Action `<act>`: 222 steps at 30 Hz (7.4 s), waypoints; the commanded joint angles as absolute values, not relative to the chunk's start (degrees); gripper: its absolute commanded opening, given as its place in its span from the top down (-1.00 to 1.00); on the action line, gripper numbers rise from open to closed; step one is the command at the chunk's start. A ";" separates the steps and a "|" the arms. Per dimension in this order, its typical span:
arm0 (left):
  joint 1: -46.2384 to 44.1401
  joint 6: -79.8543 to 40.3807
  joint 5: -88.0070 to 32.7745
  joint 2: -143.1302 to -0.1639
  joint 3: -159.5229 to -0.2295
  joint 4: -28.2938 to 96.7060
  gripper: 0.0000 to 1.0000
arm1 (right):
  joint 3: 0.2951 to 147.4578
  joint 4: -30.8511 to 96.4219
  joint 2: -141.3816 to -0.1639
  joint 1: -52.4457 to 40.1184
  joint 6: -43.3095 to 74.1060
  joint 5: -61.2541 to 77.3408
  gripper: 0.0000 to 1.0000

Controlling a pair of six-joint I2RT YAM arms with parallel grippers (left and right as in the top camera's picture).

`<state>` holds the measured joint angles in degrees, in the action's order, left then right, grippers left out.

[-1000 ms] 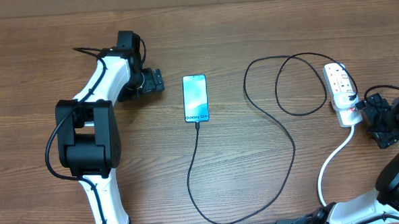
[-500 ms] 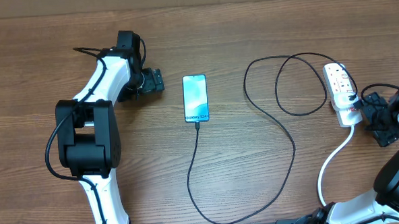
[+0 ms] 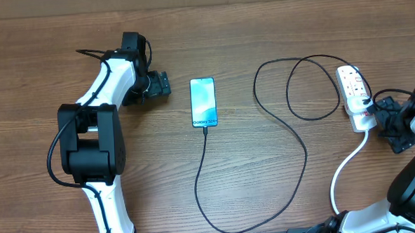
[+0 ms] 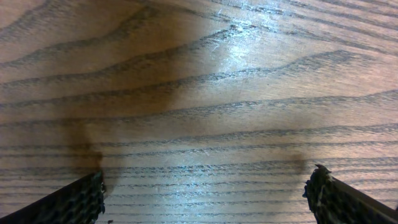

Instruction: Plug charger to phone and switch on socket

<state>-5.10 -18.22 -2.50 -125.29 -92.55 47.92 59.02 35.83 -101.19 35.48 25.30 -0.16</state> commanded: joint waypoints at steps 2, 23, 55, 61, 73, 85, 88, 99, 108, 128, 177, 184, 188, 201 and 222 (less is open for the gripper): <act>-4.51 -18.00 -3.18 -129.54 -90.21 47.51 -0.99 | 55.07 38.33 -103.66 32.82 23.68 3.57 -1.00; -4.51 -18.00 -3.18 -129.54 -90.21 47.51 -1.00 | 61.43 43.57 -102.17 32.18 23.73 3.11 -1.00; -4.51 -18.00 -3.18 -129.54 -90.21 47.51 -0.99 | 64.07 41.63 -102.04 41.04 10.39 19.92 -1.00; -4.51 -18.00 -3.18 -129.54 -90.21 47.51 -1.00 | 64.07 40.82 -102.04 40.10 12.62 18.74 -1.00; -4.51 -18.00 -3.18 -129.54 -90.21 47.51 -1.00 | 67.59 41.91 -100.86 39.42 8.75 27.44 -0.99; -4.51 -18.00 -3.18 -129.54 -90.21 47.51 -1.00 | 67.57 42.13 -100.88 39.27 8.67 25.56 -1.00; -4.51 -18.00 -3.18 -129.54 -90.21 47.51 -1.00 | 67.57 43.29 -100.95 39.27 10.92 20.36 -1.00; -4.51 -18.00 -3.18 -129.54 -90.21 47.51 -0.99 | 62.96 40.27 -102.15 39.16 13.74 14.98 -1.00; -4.51 -18.00 -3.18 -129.54 -90.21 47.51 -0.99 | 63.48 40.01 -102.24 39.16 13.50 20.10 -1.00; -4.51 -18.00 -3.18 -129.54 -90.21 47.51 -0.99 | 62.48 37.67 -102.37 39.09 12.23 20.40 -1.00; -4.51 -18.00 -3.18 -129.54 -90.21 47.51 -0.99 | 63.75 42.61 -95.57 25.63 5.89 0.60 -1.00; -4.51 -18.00 -3.18 -129.54 -90.21 47.51 -1.00 | 63.75 44.03 -95.57 24.08 5.89 -4.40 -1.00; -4.51 -18.00 -3.18 -129.54 -90.21 47.51 -1.00 | 63.75 44.01 -95.57 24.08 5.89 -4.43 -1.00; -4.51 -18.00 -3.18 -129.54 -90.21 47.51 -1.00 | 63.75 44.01 -95.57 24.08 5.89 -4.43 -1.00; -4.51 -18.00 -3.18 -129.54 -90.21 47.51 -1.00 | 63.75 44.01 -95.57 24.08 5.89 -4.43 -1.00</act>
